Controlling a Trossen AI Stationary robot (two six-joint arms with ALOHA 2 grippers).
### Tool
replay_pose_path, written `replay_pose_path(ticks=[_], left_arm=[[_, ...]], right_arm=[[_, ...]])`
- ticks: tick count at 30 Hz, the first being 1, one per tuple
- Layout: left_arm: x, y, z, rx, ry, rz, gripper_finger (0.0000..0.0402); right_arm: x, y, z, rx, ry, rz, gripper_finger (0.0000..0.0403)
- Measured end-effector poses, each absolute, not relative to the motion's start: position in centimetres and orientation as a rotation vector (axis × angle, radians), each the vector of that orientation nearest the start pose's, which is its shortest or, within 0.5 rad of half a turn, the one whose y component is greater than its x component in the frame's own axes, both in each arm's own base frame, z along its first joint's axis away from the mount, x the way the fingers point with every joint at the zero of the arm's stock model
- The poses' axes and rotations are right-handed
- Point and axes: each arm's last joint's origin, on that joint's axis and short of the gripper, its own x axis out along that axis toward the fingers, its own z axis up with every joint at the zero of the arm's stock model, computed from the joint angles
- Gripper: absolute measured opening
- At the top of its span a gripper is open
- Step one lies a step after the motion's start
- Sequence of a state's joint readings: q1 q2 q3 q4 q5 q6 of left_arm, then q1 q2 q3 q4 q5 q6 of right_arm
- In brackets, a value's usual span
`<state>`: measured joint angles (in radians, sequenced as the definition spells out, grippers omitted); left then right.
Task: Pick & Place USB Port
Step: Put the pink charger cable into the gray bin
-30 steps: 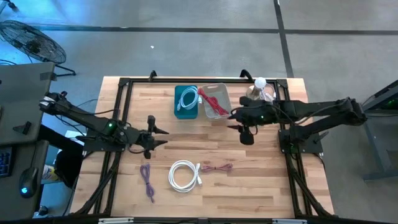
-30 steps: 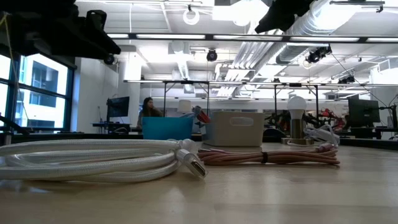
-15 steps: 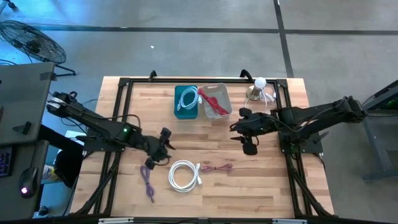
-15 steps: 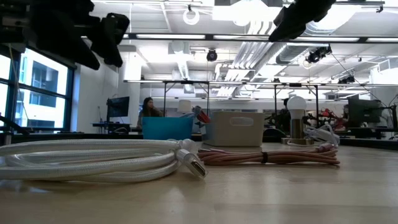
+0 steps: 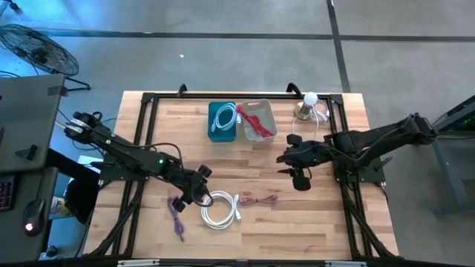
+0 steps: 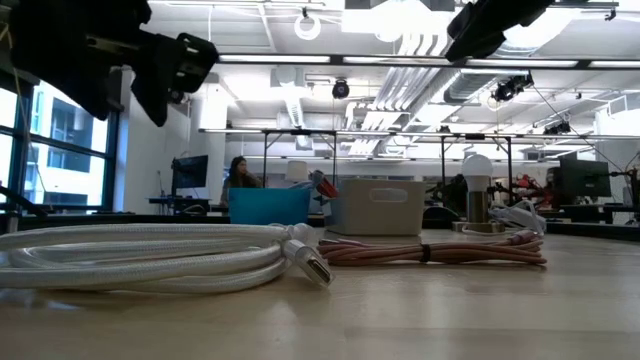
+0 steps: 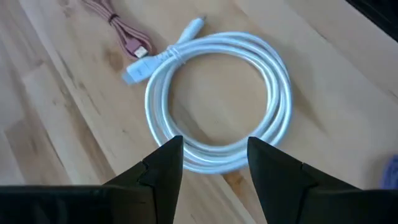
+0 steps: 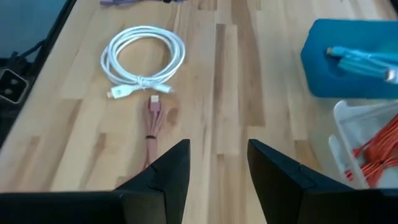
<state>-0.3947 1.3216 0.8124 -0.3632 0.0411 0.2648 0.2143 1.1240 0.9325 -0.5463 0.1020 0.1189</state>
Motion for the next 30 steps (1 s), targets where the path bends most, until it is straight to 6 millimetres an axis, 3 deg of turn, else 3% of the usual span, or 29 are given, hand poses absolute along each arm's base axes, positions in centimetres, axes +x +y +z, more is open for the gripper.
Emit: replay_pose_path(ticks=[10, 20, 30], left_arm=[[24.0, -10.0, 21.8, 0.435, 0.803, -0.503, 0.0175], [24.0, -10.0, 21.8, 0.439, 0.803, -0.502, 0.0175], [24.0, -10.0, 21.8, 0.44, 0.803, -0.502, 0.0175]], right_arm=[[23.5, 6.7, 27.0, 0.052, 0.83, 0.133, 0.0154], [26.9, 8.4, 22.7, 0.063, 0.947, 0.217, 0.0154], [28.8, 9.0, 19.0, 0.043, 1.037, 0.232, 0.0153]])
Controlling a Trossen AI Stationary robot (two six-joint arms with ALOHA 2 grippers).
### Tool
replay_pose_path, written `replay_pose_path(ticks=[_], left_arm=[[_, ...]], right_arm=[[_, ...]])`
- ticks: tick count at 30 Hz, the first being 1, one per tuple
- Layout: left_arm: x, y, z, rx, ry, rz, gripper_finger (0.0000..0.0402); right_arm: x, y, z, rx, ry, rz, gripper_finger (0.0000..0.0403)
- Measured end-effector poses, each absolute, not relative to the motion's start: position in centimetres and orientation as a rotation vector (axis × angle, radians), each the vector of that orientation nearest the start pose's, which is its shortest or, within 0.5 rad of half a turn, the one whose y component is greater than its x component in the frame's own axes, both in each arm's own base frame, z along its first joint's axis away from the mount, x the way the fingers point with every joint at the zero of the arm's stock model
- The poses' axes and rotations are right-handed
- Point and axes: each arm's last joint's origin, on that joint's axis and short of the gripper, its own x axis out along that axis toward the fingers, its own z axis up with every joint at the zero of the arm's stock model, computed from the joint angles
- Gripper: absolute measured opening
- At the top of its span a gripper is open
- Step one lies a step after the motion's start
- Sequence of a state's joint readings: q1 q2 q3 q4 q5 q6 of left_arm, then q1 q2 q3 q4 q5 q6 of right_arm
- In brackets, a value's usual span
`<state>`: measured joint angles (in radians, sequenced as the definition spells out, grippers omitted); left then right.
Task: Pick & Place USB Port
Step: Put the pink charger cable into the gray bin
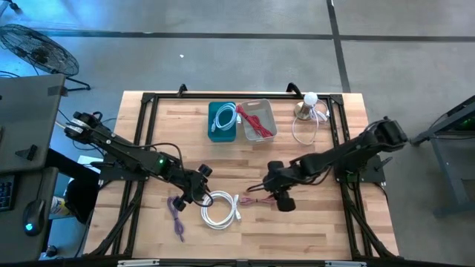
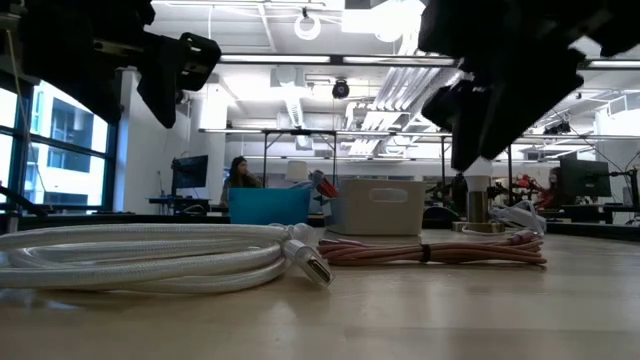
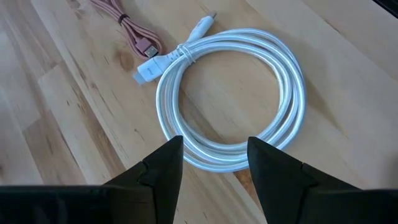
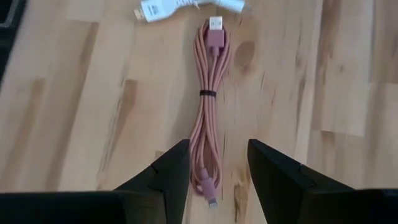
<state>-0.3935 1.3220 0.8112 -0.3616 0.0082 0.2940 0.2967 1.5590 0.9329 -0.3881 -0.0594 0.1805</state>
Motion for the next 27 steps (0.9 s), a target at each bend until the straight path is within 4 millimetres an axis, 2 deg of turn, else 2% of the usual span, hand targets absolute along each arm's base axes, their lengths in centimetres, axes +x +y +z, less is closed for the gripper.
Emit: replay_pose_path(ticks=[7, 13, 27], left_arm=[[24.0, -10.0, 21.8, 0.455, 0.798, -0.505, 0.0175], [24.1, -10.0, 21.8, 0.455, 0.797, -0.505, 0.0175], [24.2, -10.0, 21.9, 0.459, 0.779, -0.508, 0.0175]], right_arm=[[30.2, 8.8, 16.6, 0.05, 1.073, 0.257, 0.0153], [31.0, 9.0, 15.5, 0.097, 1.059, 0.277, 0.0153], [31.4, 10.5, 15.7, 0.148, 0.989, 0.27, 0.0153]])
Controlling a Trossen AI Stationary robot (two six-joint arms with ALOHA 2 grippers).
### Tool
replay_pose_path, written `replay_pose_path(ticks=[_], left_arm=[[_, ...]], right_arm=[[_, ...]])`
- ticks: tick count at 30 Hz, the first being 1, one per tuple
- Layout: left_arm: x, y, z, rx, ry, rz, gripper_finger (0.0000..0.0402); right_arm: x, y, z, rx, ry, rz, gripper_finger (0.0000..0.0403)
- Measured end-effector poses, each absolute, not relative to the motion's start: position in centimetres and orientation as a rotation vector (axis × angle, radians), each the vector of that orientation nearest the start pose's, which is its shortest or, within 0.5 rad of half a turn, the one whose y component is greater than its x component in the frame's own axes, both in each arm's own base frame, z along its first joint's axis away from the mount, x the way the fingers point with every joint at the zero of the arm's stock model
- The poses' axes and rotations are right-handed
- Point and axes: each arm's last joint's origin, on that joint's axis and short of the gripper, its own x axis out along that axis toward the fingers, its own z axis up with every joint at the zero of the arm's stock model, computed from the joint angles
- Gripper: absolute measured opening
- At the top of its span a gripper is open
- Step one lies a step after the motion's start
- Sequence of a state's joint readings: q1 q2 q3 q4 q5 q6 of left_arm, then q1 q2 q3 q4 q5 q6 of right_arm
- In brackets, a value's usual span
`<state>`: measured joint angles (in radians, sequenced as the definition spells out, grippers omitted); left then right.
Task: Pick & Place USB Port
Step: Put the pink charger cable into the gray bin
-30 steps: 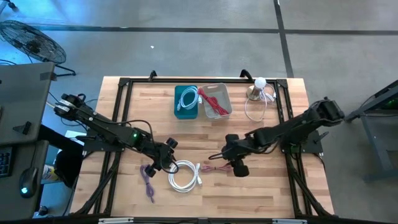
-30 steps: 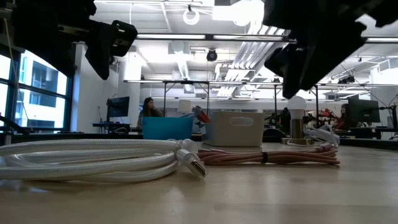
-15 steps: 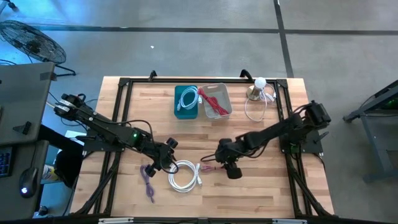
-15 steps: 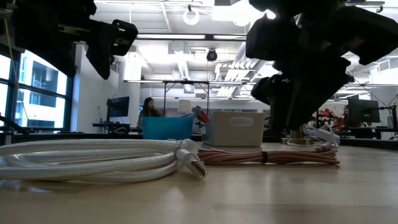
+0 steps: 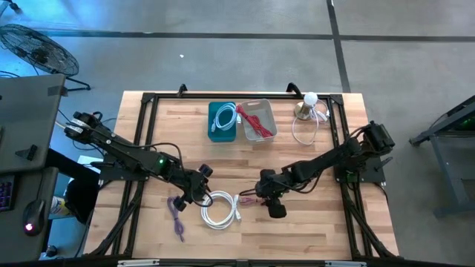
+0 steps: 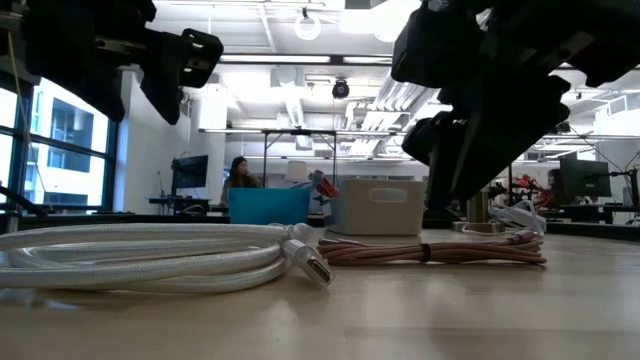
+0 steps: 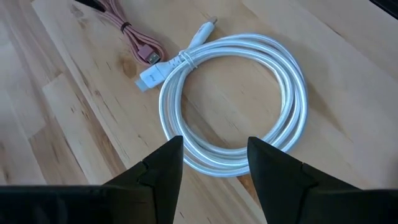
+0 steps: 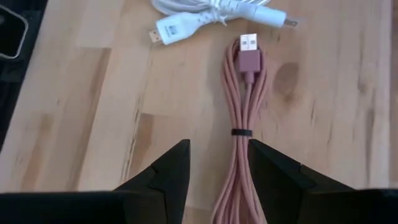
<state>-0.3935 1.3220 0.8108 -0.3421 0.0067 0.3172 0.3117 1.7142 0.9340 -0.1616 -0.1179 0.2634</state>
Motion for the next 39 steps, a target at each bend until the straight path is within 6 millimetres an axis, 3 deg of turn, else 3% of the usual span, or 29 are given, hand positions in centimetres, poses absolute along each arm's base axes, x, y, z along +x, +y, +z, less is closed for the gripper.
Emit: replay_pose_path(ticks=[10, 17, 22, 26, 31, 39], left_arm=[[24.2, -10.1, 21.9, 0.458, 0.778, -0.51, 0.0175], [24.2, -10.1, 21.9, 0.458, 0.778, -0.51, 0.0175], [24.2, -10.1, 21.9, 0.458, 0.777, -0.51, 0.0175], [24.2, -10.0, 21.9, 0.458, 0.778, -0.509, 0.0175], [24.2, -10.1, 21.9, 0.458, 0.778, -0.509, 0.0175], [24.2, -10.1, 21.9, 0.458, 0.778, -0.509, 0.0175]], right_arm=[[31.3, 10.9, 15.4, 0.143, 0.994, 0.214, 0.0153], [31.7, 10.8, 12.8, 0.133, 1.066, 0.21, 0.0153], [32.0, 10.6, 12.4, 0.136, 1.072, 0.208, 0.015], [32.0, 10.4, 12.4, 0.135, 1.069, 0.19, 0.0116], [32.2, 9.9, 12.3, 0.144, 1.069, 0.175, 0.0022], [32.5, 9.7, 12.4, 0.131, 1.029, 0.099, 0.0008]])
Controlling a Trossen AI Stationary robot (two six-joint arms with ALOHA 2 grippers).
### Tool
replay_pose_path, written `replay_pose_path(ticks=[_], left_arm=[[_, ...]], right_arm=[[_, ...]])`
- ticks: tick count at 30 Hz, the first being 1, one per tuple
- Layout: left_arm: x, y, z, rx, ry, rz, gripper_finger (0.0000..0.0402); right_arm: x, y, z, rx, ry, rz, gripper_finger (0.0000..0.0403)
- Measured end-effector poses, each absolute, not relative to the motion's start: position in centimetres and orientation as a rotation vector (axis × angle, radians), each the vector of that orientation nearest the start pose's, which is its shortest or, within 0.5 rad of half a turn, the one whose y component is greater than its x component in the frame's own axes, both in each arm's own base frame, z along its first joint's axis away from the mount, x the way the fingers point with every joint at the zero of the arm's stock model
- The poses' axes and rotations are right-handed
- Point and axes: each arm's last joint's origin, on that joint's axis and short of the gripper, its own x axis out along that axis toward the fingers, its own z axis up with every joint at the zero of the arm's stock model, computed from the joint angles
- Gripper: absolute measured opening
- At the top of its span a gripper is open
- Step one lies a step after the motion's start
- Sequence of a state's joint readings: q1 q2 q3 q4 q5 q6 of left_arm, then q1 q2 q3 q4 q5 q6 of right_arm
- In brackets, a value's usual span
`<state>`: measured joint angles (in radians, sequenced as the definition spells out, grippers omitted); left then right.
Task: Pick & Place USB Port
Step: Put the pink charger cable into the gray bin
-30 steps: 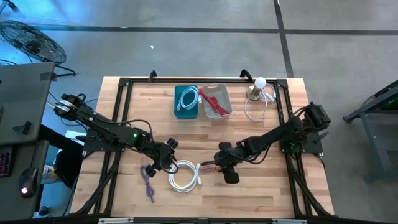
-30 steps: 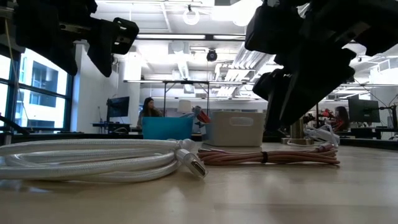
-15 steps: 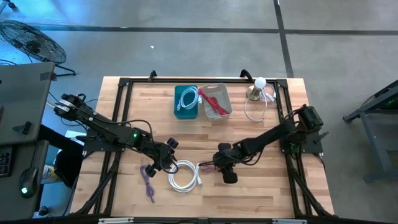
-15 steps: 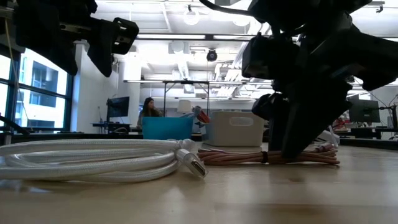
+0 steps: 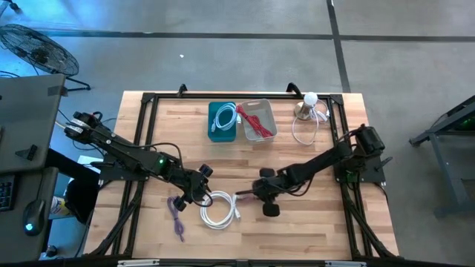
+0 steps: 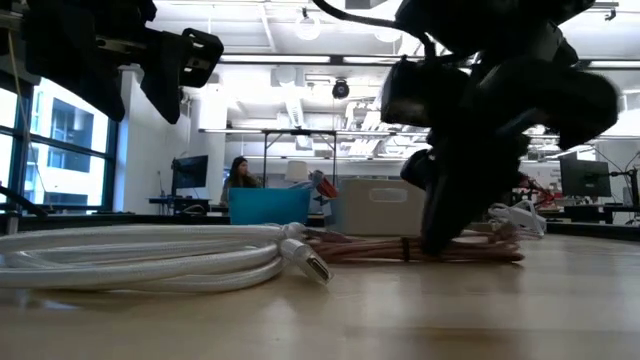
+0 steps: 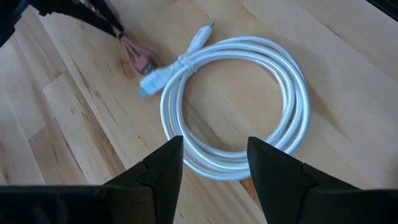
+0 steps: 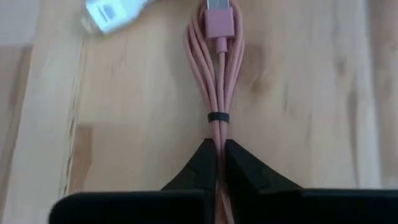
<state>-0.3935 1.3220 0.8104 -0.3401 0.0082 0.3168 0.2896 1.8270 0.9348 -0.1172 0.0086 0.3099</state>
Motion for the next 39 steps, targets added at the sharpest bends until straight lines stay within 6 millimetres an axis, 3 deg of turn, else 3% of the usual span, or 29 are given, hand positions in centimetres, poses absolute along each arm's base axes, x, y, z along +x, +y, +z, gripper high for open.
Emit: replay_pose_path(ticks=[12, 24, 29, 39], left_arm=[[24.2, -10.0, 21.9, 0.462, 0.777, -0.507, 0.0175], [24.4, -9.8, 22.0, 0.555, 0.757, -0.412, 0.0175], [25.3, -9.8, 23.0, 0.645, 0.619, -0.327, 0.0175], [26.4, -10.3, 24.9, 0.728, 0.385, -0.3, 0.0175]], right_arm=[[32.7, 9.6, 13.1, 0.047, 0.947, 0.014, 0.0005], [31.3, 10.5, 18.9, -0.058, 0.727, -0.043, 0.0005], [30.7, 11.4, 21.3, -0.12, 0.604, -0.036, 0.0005], [30.5, 13.0, 23.0, -0.258, 0.447, -0.016, 0.0005]])
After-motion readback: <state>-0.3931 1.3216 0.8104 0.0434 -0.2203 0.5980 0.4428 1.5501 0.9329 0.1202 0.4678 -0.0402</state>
